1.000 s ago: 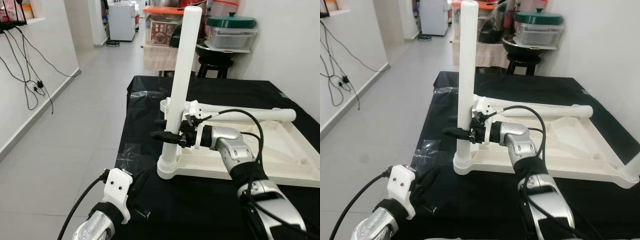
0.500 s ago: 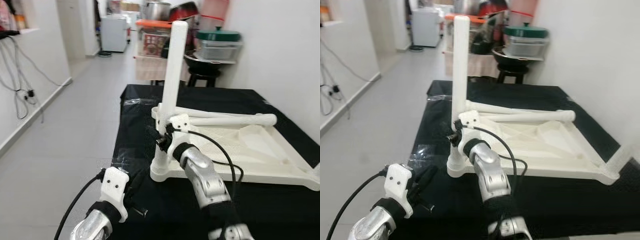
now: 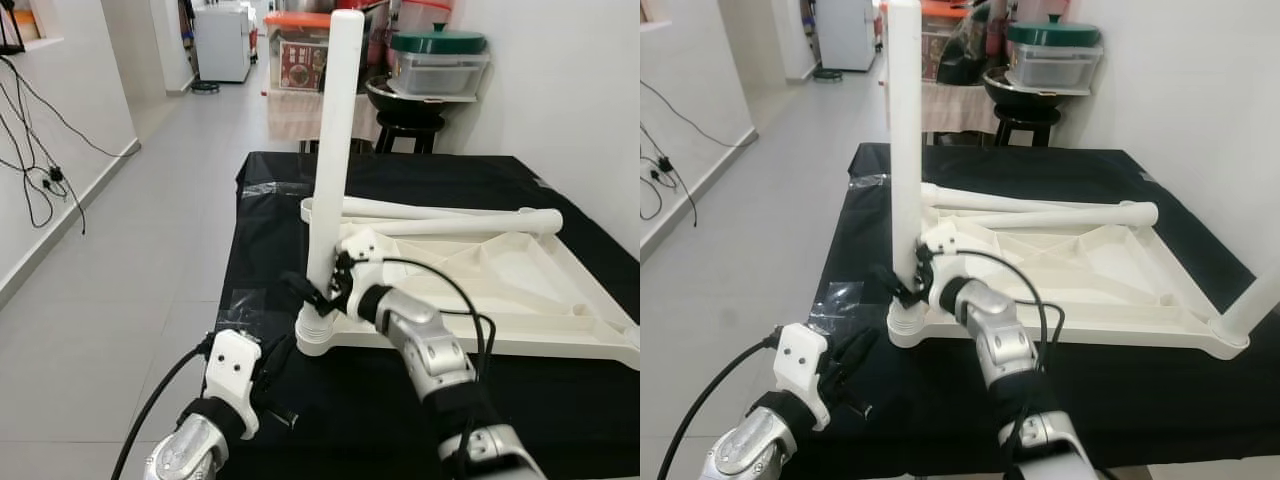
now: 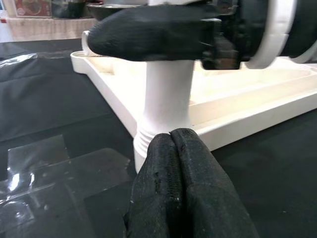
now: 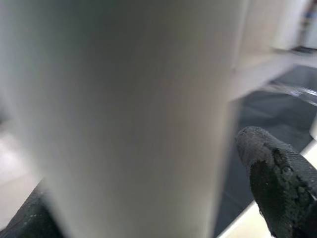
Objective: Building children table
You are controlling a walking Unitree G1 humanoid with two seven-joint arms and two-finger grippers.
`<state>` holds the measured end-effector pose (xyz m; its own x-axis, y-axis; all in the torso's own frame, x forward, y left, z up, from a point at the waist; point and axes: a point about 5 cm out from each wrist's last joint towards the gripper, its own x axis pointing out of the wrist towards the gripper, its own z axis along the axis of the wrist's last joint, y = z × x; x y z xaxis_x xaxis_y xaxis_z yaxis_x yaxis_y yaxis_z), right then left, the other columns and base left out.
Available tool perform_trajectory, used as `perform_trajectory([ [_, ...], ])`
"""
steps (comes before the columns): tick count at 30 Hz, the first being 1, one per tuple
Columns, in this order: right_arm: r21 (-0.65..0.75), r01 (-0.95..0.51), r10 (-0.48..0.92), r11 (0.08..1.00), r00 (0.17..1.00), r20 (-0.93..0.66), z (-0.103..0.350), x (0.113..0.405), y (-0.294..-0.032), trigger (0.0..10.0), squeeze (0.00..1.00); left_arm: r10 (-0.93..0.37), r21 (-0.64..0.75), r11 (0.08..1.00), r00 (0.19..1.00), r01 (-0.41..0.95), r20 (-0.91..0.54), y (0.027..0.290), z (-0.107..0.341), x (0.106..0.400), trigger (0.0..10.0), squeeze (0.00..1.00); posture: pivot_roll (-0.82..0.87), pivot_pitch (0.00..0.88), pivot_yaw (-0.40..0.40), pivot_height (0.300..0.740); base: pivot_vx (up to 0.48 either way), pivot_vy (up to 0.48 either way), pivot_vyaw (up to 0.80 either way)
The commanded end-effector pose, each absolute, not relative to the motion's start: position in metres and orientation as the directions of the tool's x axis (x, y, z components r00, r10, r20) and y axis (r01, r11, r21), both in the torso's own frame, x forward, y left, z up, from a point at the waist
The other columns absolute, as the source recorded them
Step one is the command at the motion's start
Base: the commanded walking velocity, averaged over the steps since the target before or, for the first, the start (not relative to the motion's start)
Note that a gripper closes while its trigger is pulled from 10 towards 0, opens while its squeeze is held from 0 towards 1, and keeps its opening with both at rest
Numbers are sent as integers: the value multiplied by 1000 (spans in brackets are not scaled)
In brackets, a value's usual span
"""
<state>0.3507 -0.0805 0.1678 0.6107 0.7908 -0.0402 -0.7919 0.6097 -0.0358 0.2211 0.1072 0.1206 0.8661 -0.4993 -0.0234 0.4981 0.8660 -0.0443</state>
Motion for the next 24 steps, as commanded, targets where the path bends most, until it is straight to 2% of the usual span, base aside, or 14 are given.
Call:
perform_trajectory([
  [1, -46, -858, 857, 511, 513, -54, 167, 349, -80, 10000, 0, -502, -50, 864, 864, 500, -28, 104, 118, 221, 10000, 0, 61, 0, -86, 740, 0, 0, 0],
  [4, -63, -910, 905, 410, 414, -101, 175, 355, -91, 10000, 0, -501, -50, 865, 865, 499, -27, 104, 119, 221, 10000, 0, 64, 0, -89, 740, 0, 0, 0],
  [8, -54, -913, 905, 405, 408, -117, 181, 365, -101, 10000, 0, -501, -52, 865, 865, 499, -27, 103, 119, 220, 10000, 0, 64, 0, -88, 740, 0, 0, 0],
  [9, -50, -922, 915, 385, 388, -113, 183, 366, -104, 4196, 0, -501, -52, 865, 865, 499, -27, 103, 119, 220, 10000, 0, 73, 0, -92, 740, 0, 0, 0],
  [10, -50, -922, 915, 385, 388, -113, 183, 366, -104, 4196, 0, -501, -52, 865, 865, 499, -27, 103, 119, 220, 10000, 0, 73, 0, -92, 740, 0, 0, 0],
  [11, -48, -928, 921, 370, 373, -109, 184, 367, -105, 471, 0, -501, -52, 865, 865, 499, -27, 103, 119, 220, 10000, 0, 73, 0, -92, 740, 0, 0, 0],
  [12, -42, -930, 925, 365, 367, -98, 187, 369, -107, 0, 0, -500, -51, 865, 865, 499, -27, 103, 119, 220, 10000, 0, 73, 0, -92, 740, 0, 0, 0],
  [17, -31, -937, 934, 347, 348, -83, 189, 371, -113, 0, 0, -498, -49, 866, 866, 497, -28, 102, 120, 220, 10000, 0, 77, 0, -91, 740, 0, 0, 0],
  [24, -23, -924, 922, 381, 382, -70, 178, 367, -126, 0, 0, -499, -52, 866, 866, 497, -28, 102, 121, 218, 10000, 0, 67, 0, -84, 740, 0, 0, 0],
])
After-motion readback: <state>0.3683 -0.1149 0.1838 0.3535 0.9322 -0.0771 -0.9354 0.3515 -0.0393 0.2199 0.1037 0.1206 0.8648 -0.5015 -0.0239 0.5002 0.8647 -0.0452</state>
